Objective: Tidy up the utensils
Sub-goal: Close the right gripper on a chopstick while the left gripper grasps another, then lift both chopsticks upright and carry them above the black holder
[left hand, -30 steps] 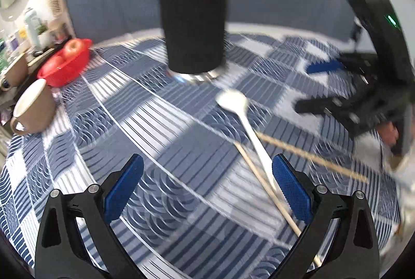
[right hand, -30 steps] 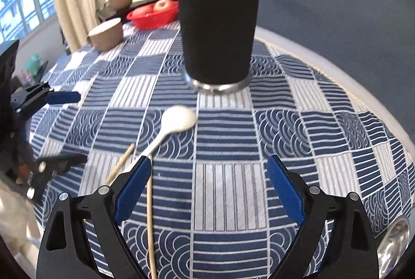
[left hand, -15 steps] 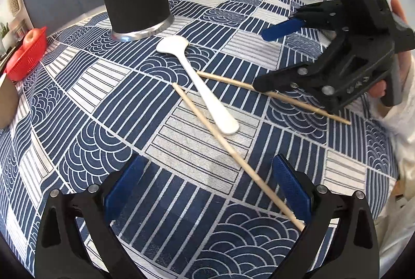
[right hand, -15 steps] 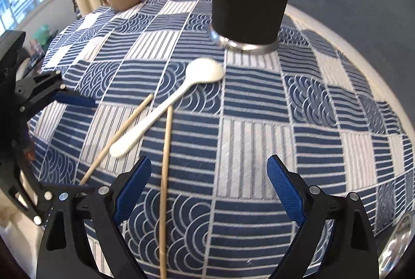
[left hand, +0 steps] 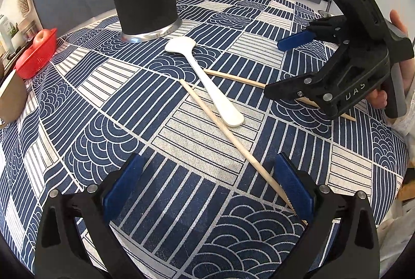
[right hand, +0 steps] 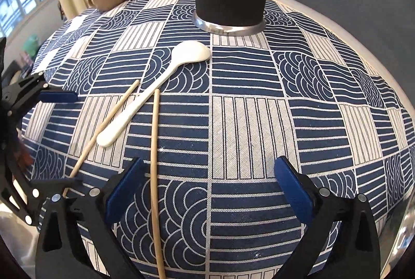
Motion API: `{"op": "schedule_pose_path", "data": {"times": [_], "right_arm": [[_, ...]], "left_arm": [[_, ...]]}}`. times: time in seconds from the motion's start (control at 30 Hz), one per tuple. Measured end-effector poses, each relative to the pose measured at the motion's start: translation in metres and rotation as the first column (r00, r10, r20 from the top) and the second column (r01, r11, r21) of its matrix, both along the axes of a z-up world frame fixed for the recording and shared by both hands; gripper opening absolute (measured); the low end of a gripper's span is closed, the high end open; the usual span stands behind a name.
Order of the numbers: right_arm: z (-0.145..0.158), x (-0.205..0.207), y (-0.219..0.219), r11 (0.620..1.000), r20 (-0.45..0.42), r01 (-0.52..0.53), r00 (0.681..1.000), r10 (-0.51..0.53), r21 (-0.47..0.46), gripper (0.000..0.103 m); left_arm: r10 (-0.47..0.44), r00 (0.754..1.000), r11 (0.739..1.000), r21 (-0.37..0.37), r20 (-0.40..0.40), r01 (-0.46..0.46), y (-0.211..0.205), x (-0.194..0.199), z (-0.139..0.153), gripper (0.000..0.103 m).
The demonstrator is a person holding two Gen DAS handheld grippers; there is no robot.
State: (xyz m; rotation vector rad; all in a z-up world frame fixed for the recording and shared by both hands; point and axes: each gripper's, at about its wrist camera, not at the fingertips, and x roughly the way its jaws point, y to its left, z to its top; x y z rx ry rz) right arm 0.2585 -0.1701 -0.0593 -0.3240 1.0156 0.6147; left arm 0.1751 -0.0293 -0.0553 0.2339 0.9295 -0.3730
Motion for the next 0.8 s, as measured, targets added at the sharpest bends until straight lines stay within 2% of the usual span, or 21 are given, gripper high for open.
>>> {"op": "schedule_pose_path", "data": {"times": [0.17, 0.3, 0.37, 0.43, 0.47, 0.5, 0.53, 0.57, 0.67, 0.8], "right_arm": [[-0.001, -0.006, -0.003, 0.999, 0.018, 0.053, 0.998, -0.053, 0.013, 0.096], [0.001, -0.002, -0.001, 0.998, -0.025, 0.062, 0.998, -0.062, -0.022, 0.095], [0.001, -0.001, -0.002, 0.998, -0.025, 0.064, 0.998, -0.065, -0.028, 0.092], [0.006, -0.003, -0.008, 0.998, -0.011, 0.061, 0.998, -0.061, -0.018, 0.068], [0.01, -0.002, -0.013, 0.998, -0.007, 0.062, 0.998, -0.062, -0.013, 0.04], [0.011, 0.0, -0.018, 0.998, -0.007, 0.068, 0.998, -0.068, -0.013, 0.013], [0.012, 0.003, -0.024, 0.997, -0.006, 0.079, 0.997, -0.079, -0.017, 0.005], [0.012, 0.004, -0.031, 0.995, 0.012, 0.094, 0.995, -0.094, -0.035, 0.005], [0.012, 0.002, -0.046, 0.988, 0.043, 0.144, 0.989, -0.142, -0.049, 0.004], [0.013, -0.003, -0.066, 0.983, -0.01, 0.182, 0.983, -0.181, 0.029, 0.004]], "left_arm": [[-0.014, 1.0, 1.0, 0.006, -0.015, 0.014, 0.002, 0.0, 0.0, 0.099], [-0.009, 0.999, 1.0, 0.01, -0.041, 0.009, 0.009, 0.005, 0.001, 0.097], [-0.01, 0.999, 1.0, 0.014, -0.051, 0.01, 0.017, 0.007, 0.003, 0.086], [-0.001, 0.998, 1.0, 0.016, -0.066, 0.002, 0.028, 0.008, 0.008, 0.059], [0.012, 0.997, 1.0, 0.018, -0.075, -0.011, 0.036, 0.009, 0.01, 0.049], [0.025, 0.996, 1.0, 0.021, -0.08, -0.024, 0.042, 0.01, 0.011, 0.03], [0.042, 0.995, 0.999, 0.017, -0.093, -0.04, 0.05, 0.012, 0.012, 0.013], [0.051, 0.993, 0.999, 0.007, -0.107, -0.05, 0.056, 0.014, 0.012, 0.007], [0.084, 0.984, 0.993, -0.066, -0.157, -0.096, 0.082, 0.018, 0.012, 0.005], [0.125, 0.978, 0.987, -0.077, -0.168, -0.14, 0.097, 0.016, 0.013, 0.005]]}}
